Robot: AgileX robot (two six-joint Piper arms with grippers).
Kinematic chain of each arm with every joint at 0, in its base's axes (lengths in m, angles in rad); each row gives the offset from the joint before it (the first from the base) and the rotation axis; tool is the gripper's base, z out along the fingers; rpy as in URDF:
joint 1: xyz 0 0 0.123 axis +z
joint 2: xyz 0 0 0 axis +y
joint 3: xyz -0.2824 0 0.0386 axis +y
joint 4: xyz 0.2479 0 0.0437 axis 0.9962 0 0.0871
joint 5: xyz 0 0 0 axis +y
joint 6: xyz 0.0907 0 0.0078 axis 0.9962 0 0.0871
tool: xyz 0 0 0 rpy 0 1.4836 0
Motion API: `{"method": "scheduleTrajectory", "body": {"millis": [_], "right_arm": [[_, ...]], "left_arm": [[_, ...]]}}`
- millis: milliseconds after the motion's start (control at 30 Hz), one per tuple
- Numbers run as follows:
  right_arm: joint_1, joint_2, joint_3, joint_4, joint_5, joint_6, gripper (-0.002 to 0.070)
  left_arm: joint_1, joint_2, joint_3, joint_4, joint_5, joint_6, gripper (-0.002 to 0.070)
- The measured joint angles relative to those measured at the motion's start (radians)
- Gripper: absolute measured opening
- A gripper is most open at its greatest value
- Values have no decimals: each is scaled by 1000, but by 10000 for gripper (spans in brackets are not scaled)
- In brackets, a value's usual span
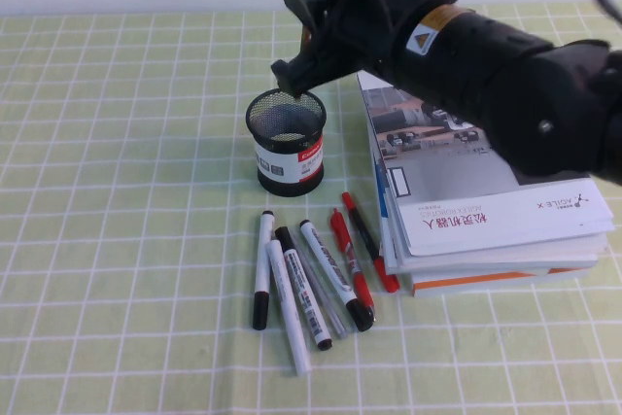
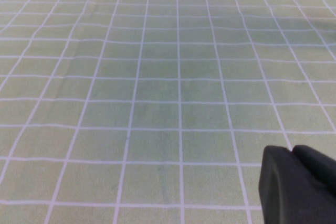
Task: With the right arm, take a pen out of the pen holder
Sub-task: 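Take a marker out of the pen holder and lay it on the table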
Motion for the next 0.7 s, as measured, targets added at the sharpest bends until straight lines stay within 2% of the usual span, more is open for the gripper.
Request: {"method": "scheduleTrajectory", "body": {"millis": [300,500,700], "right_arm": [[19,6,-81,335,534,46,2],[22,140,-188,458,665,85,2],[27,299,-275,479,720,136,2]], "left_arm": [[0,0,0,0,0,0,-5],[0,0,0,0,0,0,-5],[0,0,0,0,0,0,-5]]}}
